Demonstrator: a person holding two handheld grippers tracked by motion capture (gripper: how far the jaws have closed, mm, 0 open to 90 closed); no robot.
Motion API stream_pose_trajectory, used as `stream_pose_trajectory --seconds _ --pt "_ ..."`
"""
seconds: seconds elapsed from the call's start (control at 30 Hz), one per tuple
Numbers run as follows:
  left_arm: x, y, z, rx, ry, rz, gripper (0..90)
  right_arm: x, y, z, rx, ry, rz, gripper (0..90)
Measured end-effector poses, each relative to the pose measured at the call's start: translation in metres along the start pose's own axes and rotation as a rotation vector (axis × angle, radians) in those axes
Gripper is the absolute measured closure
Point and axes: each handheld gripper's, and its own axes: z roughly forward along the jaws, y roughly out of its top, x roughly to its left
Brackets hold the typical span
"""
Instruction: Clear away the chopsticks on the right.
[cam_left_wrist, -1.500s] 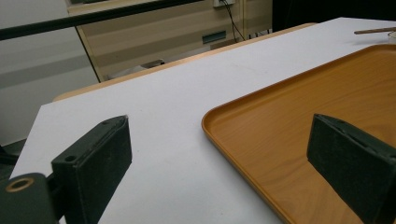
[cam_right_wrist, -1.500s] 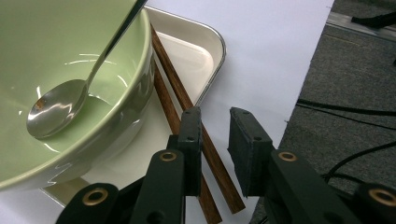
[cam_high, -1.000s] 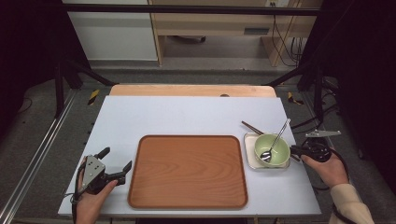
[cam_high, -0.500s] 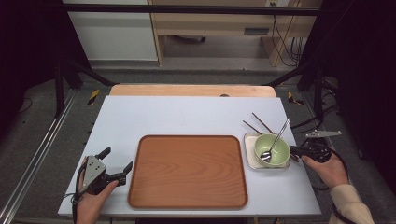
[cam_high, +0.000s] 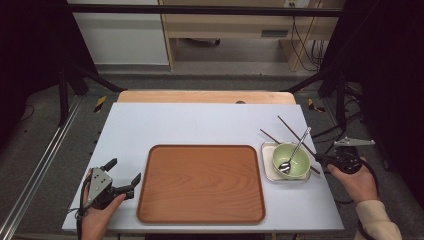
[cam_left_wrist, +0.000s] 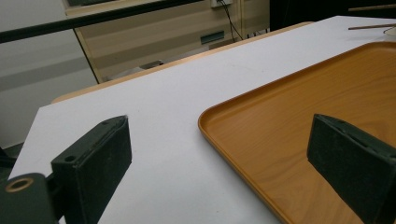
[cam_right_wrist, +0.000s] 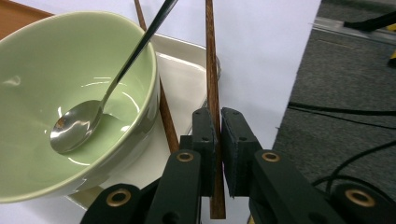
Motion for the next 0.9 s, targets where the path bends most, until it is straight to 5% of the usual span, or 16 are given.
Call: stream_pose_trajectory --seconds 0.17,0.33,0.6,0.9 --pt "-0.001 0.001 -0.001 -0.011 -0.002 -0.005 6.0 0.009 -0.003 -0.009 -0.009 -0.042 0.012 84.7" --pt "-0.002 0.001 0.004 -0.019 -0.017 -0.017 5.9 0.012 -0.01 -0.021 -0.017 -0.081 0.074 84.8" --pt "-0.005 0.005 0.011 -0.038 0.016 -0.052 6.0 0.015 -0.019 -0.03 -0.047 -0.074 0.102 84.8" --pt "-0.003 0.014 0.007 -0.038 0.097 0.017 6.0 0.012 -0.028 -0.037 -0.047 -0.106 0.168 84.8"
